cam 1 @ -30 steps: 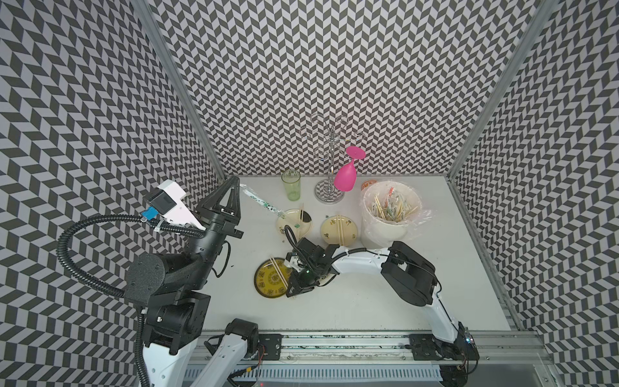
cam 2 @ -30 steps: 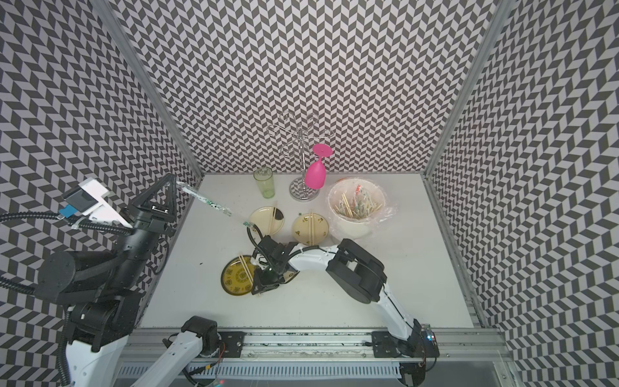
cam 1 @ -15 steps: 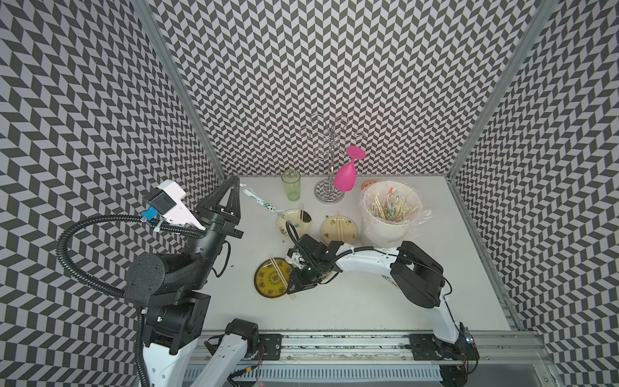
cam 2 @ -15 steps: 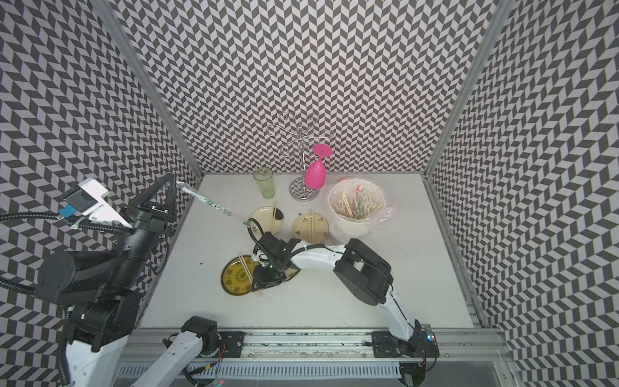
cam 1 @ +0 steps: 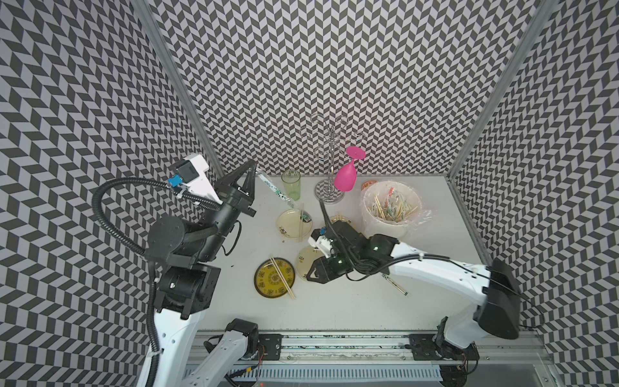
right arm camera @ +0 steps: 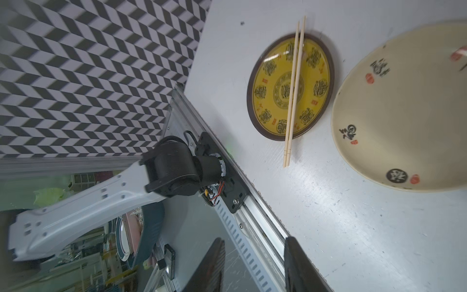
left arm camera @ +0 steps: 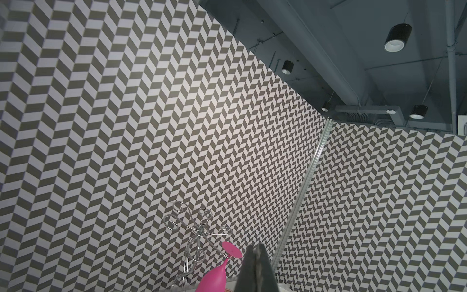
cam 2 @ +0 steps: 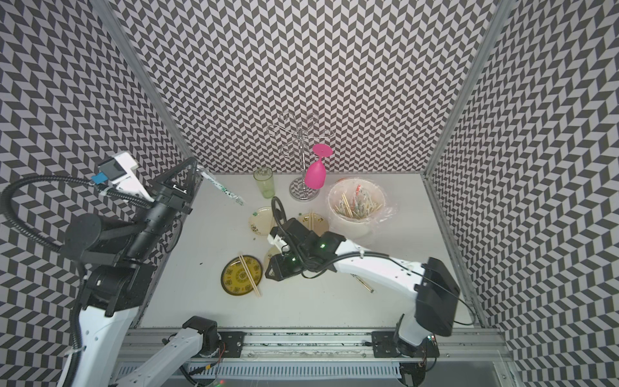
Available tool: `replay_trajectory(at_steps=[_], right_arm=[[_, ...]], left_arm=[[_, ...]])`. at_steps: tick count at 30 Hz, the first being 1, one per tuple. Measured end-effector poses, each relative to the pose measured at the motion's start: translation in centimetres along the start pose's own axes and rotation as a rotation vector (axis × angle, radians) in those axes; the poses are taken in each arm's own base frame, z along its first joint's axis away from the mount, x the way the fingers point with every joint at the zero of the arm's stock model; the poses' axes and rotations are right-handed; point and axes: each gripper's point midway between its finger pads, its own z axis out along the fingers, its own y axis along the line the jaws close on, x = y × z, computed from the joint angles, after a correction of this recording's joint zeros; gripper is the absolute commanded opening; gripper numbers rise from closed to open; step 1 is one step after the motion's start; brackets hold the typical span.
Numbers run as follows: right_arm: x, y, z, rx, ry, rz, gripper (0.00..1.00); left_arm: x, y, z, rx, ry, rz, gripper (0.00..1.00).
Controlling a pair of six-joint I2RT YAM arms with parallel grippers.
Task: Remove the packaging of disposable chopsticks
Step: Place the packet bag in the trash bin.
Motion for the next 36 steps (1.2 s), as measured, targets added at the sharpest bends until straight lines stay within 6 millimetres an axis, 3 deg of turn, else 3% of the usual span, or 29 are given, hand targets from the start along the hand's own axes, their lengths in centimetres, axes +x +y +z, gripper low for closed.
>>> replay_trajectory(at_steps=[4, 7, 9, 11, 14, 18, 19, 21, 25, 27, 28, 30, 32, 34, 36], right_arm=[[-3.6, 3.4, -10.4, -0.009, -0.324, -0.115, 0.57], [-6.1, 6.5, -18.4, -0.027, -0.557, -0.191, 0.61], [-7.7, 8.4, -22.3, -0.036, -0.672, -0.234, 0.61], [-9.0, 9.7, -24.3, -0.039, -0.738, -0.267, 0.61], [-10.6, 10.0, -23.1, -0.012, -0.74, -0.299, 0.61], [-11.6, 7.8, -18.1, 0.085, -0.649, -0.304, 0.56], [-11.5, 7.0, -16.9, 0.114, -0.622, -0.304, 0.51], [-11.3, 6.0, -15.8, 0.151, -0.592, -0.305, 0.31], [-11.1, 5.8, -16.1, 0.167, -0.592, -0.308, 0.0], [-11.1, 5.9, -16.5, 0.162, -0.602, -0.302, 0.0], [-11.1, 5.9, -16.7, 0.162, -0.607, -0.302, 0.0], [-11.2, 5.6, -17.4, 0.175, -0.624, -0.286, 0.0], [-11.6, 4.4, -17.9, 0.206, -0.632, -0.256, 0.0], [-12.6, 1.5, -19.0, 0.262, -0.645, -0.202, 0.0], [-14.1, -4.0, -20.9, 0.377, -0.675, -0.104, 0.0]], left_arm=[[4.0, 0.5, 3.4, 0.063, 0.124, -0.066, 0.0], [7.7, -0.5, 5.9, 0.12, 0.24, -0.11, 0.0], [10.1, -2.3, 6.8, 0.183, 0.315, -0.136, 0.0], [11.8, -4.5, 7.1, 0.247, 0.372, -0.154, 0.0], [12.9, -7.6, 6.8, 0.34, 0.42, -0.166, 0.0], [12.5, -9.2, 6.3, 0.389, 0.425, -0.165, 0.0], [12.4, -9.3, 6.2, 0.392, 0.423, -0.164, 0.0], [12.3, -9.3, 6.1, 0.394, 0.421, -0.164, 0.0], [12.3, -9.4, 6.1, 0.395, 0.421, -0.157, 0.0], [12.4, -9.3, 6.1, 0.391, 0.419, -0.152, 0.0], [12.4, -9.2, 6.1, 0.387, 0.417, -0.149, 0.04], [12.3, -9.0, 6.3, 0.375, 0.408, -0.131, 0.38], [12.2, -8.6, 6.3, 0.356, 0.398, -0.125, 0.6], [11.9, -8.3, 6.0, 0.332, 0.383, -0.113, 0.72], [11.2, -7.9, 5.4, 0.307, 0.356, -0.093, 0.73]])
